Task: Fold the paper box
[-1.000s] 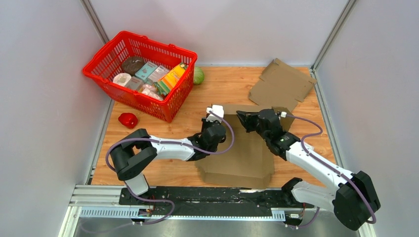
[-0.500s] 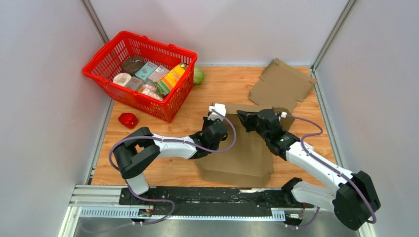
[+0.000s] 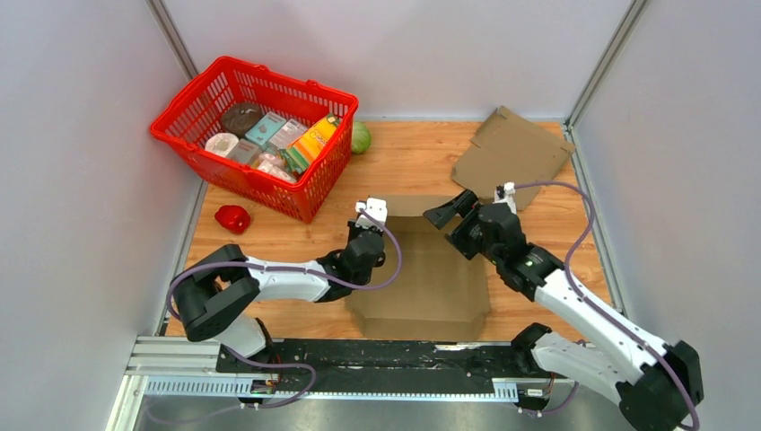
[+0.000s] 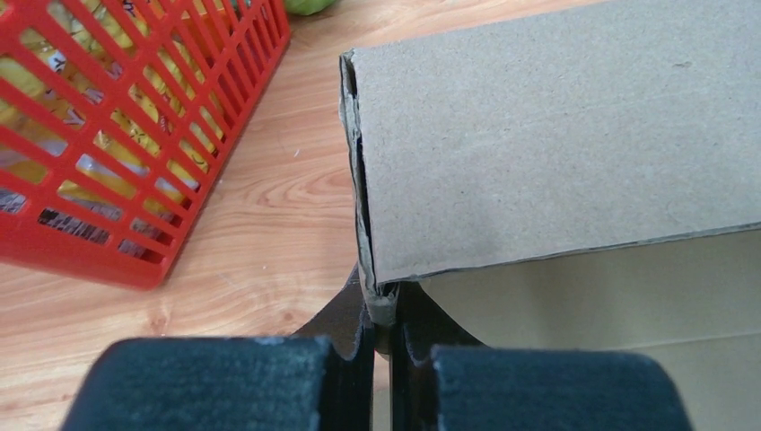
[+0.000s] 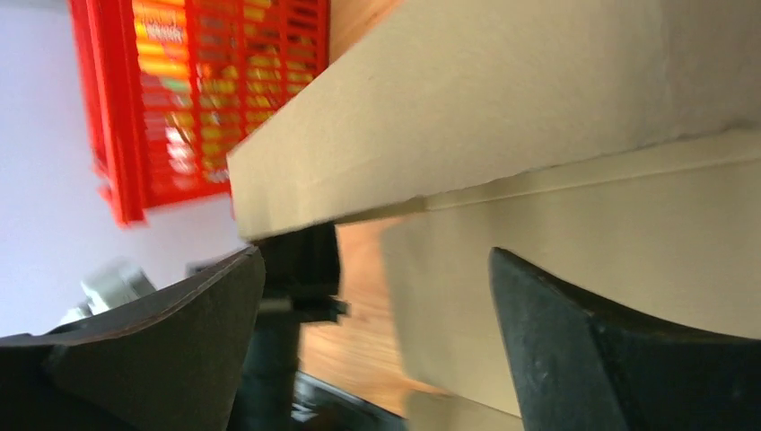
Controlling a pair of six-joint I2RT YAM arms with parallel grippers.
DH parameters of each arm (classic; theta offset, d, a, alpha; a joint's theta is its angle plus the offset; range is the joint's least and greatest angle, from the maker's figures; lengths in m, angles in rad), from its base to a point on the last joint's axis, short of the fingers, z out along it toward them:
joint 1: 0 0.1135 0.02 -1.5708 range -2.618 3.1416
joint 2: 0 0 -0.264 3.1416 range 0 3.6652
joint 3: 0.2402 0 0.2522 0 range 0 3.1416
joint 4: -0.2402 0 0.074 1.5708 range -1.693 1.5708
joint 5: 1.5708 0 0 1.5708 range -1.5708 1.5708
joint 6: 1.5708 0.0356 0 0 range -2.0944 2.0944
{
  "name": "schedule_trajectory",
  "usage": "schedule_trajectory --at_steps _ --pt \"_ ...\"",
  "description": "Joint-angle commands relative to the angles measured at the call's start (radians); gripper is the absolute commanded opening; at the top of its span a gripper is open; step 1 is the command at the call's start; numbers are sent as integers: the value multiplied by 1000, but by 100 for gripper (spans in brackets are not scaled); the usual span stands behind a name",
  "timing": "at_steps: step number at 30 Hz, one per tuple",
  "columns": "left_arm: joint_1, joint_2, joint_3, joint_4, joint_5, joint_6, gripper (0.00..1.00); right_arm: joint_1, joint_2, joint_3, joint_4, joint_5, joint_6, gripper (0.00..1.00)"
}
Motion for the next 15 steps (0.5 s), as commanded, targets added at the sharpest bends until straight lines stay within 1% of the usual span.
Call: schedule_trajectory --at_steps 1,2,3,4,5,6,7,8,9,12,13,15 --pt "4 -53 -73 -148 24 57 0 -10 -132 144 -293 -76 -605 100" --pt "4 -64 -81 -151 30 49 0 -14 -167 176 -353 -80 -709 100" --pt "6 -72 -84 -160 24 41 0 -13 -175 213 -412 -91 -774 100" --pt "6 -84 -80 -181 11 29 0 -16 -173 312 -544 -99 -820 100" --pt "7 -89 -74 -233 -3 0 0 -16 -166 351 -602 -84 -854 100" --pt "4 -92 -66 -249 -21 -8 0 -18 -131 400 -654 -46 -894 100" --pt "6 -92 -67 -256 -22 -11 0 -19 -106 443 -736 20 -906 98" --pt "7 -89 -69 -255 -19 -17 0 -22 -80 515 -756 44 -917 97" --pt "6 -86 -69 -253 -13 -23 0 -27 -22 537 -760 48 -926 96" --pt "6 -72 -63 -258 -3 -46 0 -91 73 594 -720 -8 -917 93" --pt "6 -72 -61 -267 0 -52 0 -155 118 602 -696 -63 -899 91" --pt "6 -78 -61 -270 14 -61 0 -224 136 574 -649 -163 -881 87"
